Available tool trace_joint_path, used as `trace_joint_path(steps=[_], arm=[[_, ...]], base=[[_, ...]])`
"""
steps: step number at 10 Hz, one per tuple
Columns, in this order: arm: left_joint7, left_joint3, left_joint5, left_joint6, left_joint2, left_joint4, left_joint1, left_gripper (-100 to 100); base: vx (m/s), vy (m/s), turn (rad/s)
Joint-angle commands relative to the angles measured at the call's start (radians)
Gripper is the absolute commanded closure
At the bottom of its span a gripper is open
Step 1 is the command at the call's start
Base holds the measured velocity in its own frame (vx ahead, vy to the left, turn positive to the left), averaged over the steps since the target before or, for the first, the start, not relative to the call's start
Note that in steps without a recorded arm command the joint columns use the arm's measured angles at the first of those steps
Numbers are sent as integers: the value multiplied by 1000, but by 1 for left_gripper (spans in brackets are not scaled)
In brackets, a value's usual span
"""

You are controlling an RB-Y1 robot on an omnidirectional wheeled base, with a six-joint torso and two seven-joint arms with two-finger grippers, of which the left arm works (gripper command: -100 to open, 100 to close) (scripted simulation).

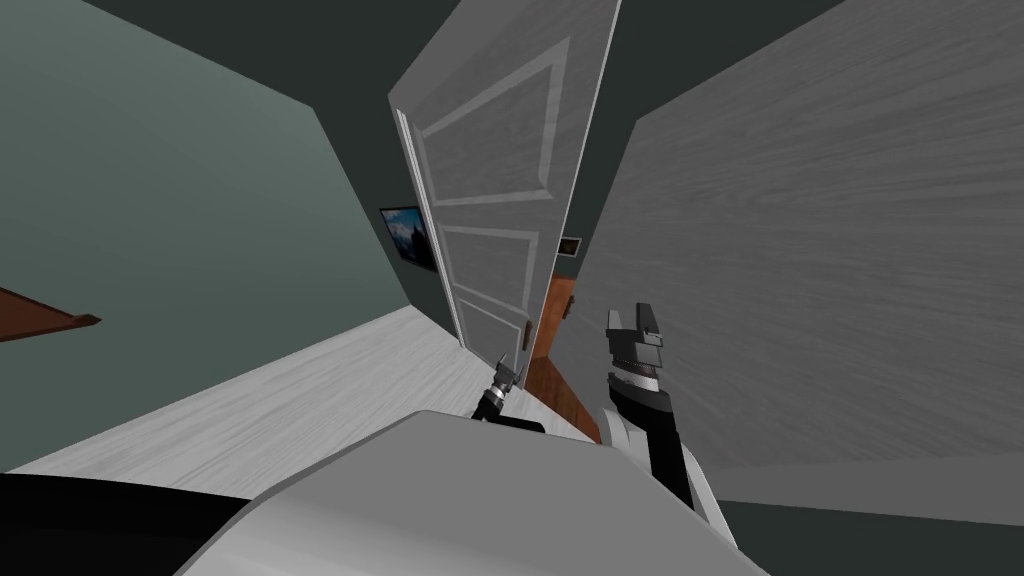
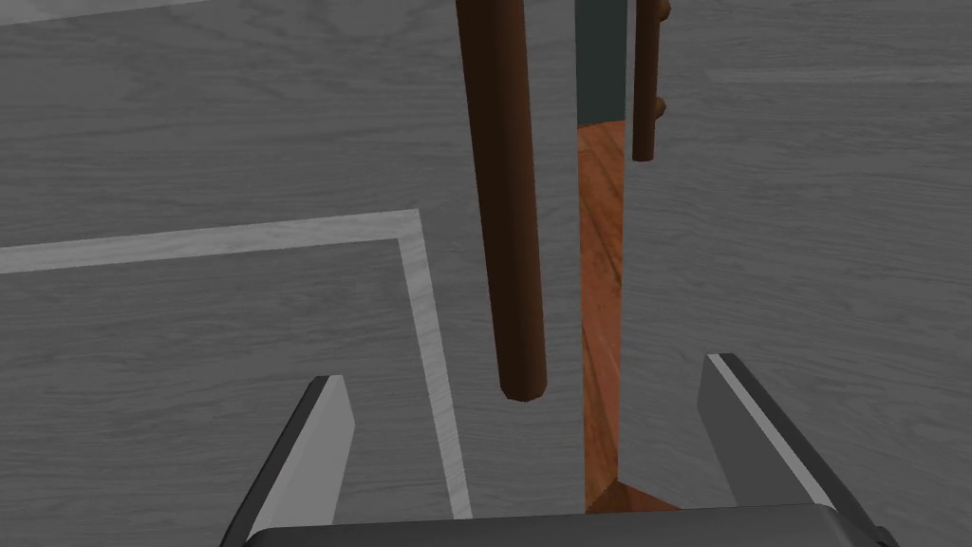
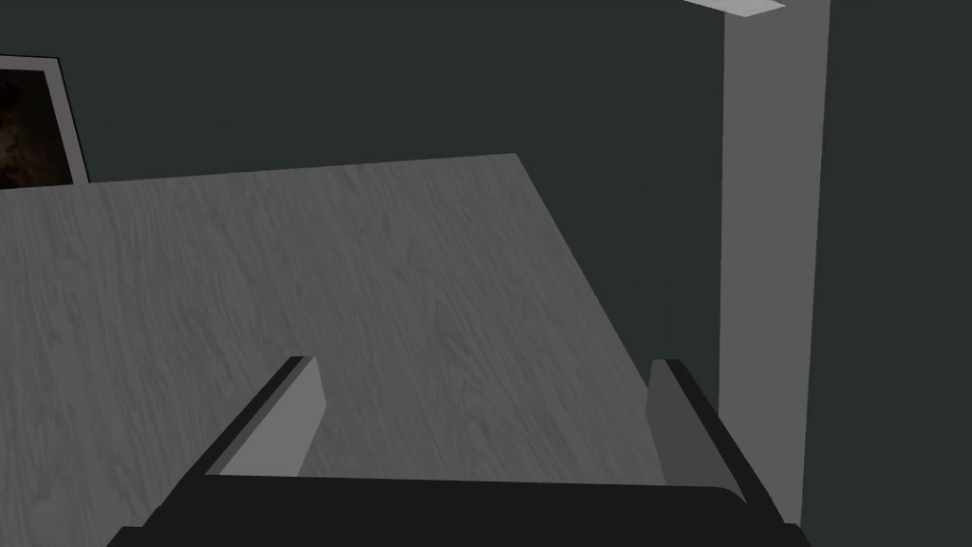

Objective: Push the door open

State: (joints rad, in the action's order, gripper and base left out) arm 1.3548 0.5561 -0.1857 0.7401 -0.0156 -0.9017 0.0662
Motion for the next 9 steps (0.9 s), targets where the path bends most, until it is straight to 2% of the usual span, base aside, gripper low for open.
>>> trace_joint_path(steps=[1, 2, 3, 5, 7, 9], arm=[[21, 9, -3, 12, -8, 32, -9, -100], [13, 5, -2, 8, -6, 24, -8, -100], [17, 2, -5, 12, 27, 32, -12, -100], [17, -1, -6, 13, 39, 35, -14, -100], [18, -5, -9, 15, 41, 40, -18, -100], [18, -9, -11, 16, 23, 45, -21, -100]], base=[[114, -11, 2], [47, -9, 3], [102, -70, -40], [170, -78, -14], [206, -87, -22], [192, -73, -27]])
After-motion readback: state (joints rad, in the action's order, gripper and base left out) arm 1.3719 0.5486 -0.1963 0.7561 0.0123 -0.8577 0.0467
